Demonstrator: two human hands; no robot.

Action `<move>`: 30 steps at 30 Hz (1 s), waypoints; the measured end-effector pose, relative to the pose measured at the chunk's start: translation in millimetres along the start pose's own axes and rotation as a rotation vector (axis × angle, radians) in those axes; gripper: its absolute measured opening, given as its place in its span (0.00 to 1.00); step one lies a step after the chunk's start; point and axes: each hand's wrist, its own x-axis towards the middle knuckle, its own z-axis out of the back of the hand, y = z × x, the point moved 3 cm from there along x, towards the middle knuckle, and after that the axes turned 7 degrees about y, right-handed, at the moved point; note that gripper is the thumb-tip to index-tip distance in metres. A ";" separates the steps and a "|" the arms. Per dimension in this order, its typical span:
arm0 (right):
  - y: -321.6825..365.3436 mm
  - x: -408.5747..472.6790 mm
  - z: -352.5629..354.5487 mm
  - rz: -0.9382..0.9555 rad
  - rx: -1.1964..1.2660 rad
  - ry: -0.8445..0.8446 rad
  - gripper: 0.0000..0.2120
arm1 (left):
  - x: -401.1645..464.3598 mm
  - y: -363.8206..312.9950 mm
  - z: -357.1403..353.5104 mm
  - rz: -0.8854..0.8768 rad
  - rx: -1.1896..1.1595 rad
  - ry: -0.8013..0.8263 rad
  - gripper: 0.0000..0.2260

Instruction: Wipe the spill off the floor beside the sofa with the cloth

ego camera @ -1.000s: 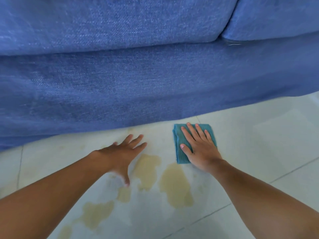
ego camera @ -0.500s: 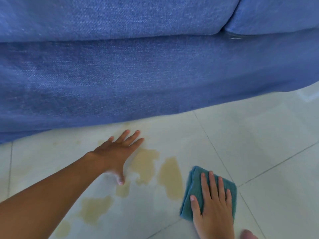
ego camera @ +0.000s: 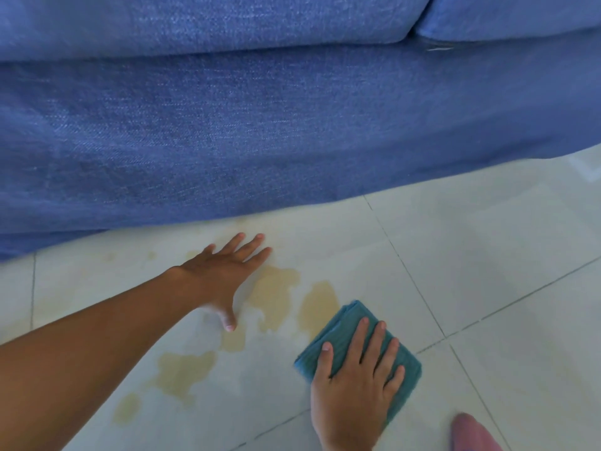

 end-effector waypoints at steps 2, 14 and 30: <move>-1.0 -0.4 -2.6 -0.002 0.005 -0.019 0.37 | -1.5 -0.1 0.3 0.003 0.002 -0.009 0.67; -11.1 -0.9 -2.0 0.075 -0.064 -0.018 0.40 | -4.5 4.5 -6.5 -0.016 -0.037 -0.057 0.66; 23.4 42.5 -9.9 0.264 -0.154 0.085 0.40 | -18.8 27.3 -29.8 0.062 -0.130 -0.131 0.62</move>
